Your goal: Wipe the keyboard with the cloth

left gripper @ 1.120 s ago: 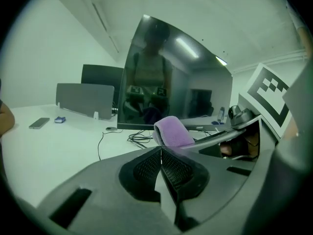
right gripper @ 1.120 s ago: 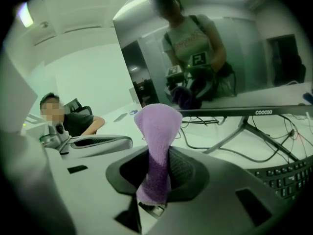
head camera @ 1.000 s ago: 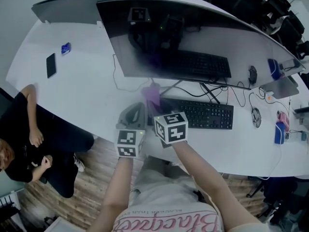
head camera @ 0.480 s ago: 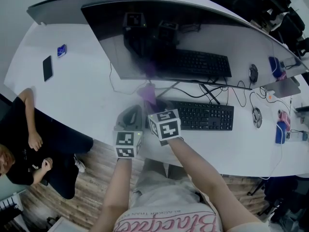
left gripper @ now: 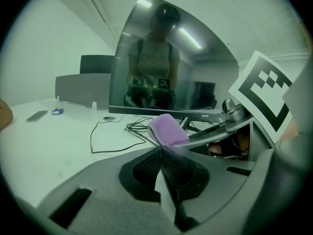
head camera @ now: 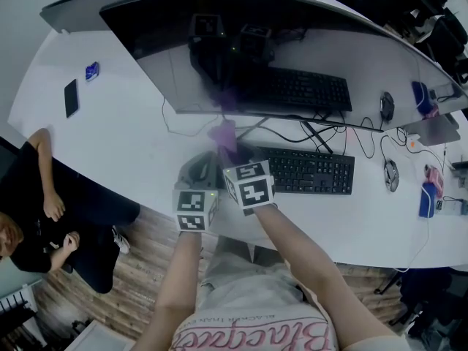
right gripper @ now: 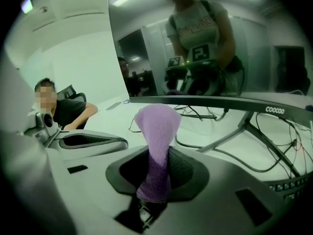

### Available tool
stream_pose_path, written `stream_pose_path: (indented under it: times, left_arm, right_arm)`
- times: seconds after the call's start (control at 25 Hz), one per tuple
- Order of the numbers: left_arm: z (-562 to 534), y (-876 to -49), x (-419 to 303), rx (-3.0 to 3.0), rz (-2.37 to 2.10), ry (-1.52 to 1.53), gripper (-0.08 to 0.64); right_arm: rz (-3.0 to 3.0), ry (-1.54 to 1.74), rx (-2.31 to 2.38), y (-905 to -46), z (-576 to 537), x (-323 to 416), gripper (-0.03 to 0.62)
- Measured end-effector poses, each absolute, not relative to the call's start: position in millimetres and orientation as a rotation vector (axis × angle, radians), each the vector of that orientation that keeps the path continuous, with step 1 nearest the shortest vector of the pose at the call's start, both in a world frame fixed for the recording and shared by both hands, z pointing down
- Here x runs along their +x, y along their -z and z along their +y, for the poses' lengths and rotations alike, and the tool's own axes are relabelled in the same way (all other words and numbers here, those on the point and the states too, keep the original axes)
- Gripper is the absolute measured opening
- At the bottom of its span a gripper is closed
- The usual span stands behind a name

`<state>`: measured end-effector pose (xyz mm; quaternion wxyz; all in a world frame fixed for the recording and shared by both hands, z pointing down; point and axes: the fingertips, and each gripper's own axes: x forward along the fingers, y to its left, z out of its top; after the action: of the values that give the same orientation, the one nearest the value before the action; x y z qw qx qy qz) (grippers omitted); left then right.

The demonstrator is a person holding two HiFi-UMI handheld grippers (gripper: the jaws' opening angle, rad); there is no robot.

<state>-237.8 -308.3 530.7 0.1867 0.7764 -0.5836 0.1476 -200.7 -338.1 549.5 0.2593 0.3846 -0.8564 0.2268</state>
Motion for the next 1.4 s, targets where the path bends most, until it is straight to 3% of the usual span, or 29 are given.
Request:
stream_pose_path:
  times: [0.64,1.4]
  left_arm:
    - [-311,-531,-180,2.213,-1.605,-0.458,0.008]
    - [-312,-528,-63,2.274,-1.539,-0.491,0.007]
  right_arm:
    - [-2.292,-0.630,1.102,-551,-343,-134,0.087]
    - [-2.245,-0.642,1.172,-552,-350,-7,0.087]
